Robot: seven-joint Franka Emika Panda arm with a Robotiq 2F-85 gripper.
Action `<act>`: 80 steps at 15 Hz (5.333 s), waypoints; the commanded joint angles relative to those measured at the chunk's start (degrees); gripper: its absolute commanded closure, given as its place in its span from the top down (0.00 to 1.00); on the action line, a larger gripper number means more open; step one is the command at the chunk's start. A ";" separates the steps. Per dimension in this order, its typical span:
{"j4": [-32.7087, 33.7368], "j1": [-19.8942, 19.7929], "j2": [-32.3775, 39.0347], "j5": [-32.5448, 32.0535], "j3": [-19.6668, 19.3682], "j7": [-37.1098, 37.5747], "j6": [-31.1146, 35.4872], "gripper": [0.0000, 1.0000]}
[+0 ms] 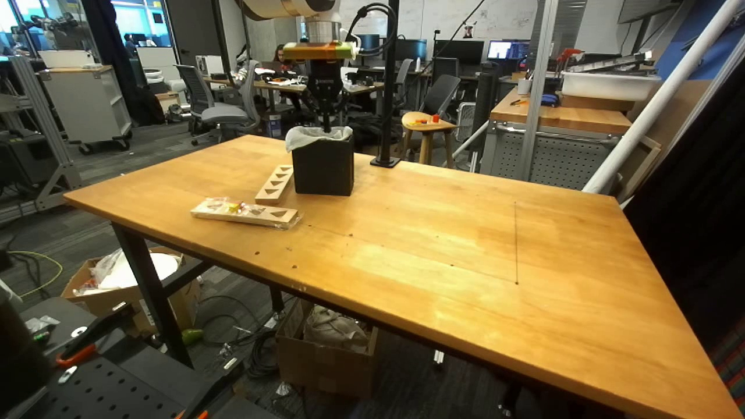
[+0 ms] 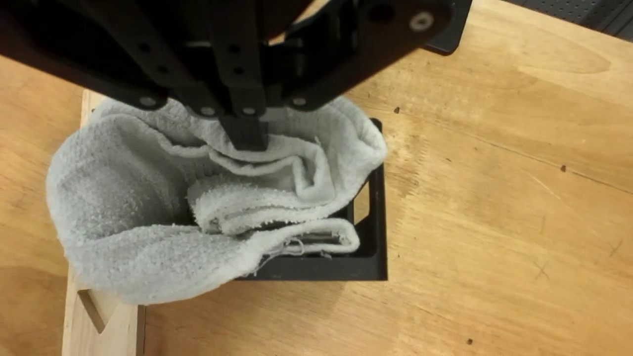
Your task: Place the white towel inside the black basket
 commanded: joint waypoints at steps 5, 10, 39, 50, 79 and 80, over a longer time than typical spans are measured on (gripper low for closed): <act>-5.65 -0.19 -2.80 0.99 -0.08 0.53 3.25 0.00; -7.17 -1.14 -1.69 2.67 0.31 -0.89 4.25 0.00; -8.49 -3.23 -0.82 6.84 -0.24 -4.81 4.72 0.00; -9.96 -0.81 -6.73 1.44 -0.44 -1.97 4.11 0.00; -14.49 9.31 -11.65 -8.82 1.35 14.69 1.80 0.00; -14.27 9.14 -11.41 -8.77 1.30 14.45 1.79 0.00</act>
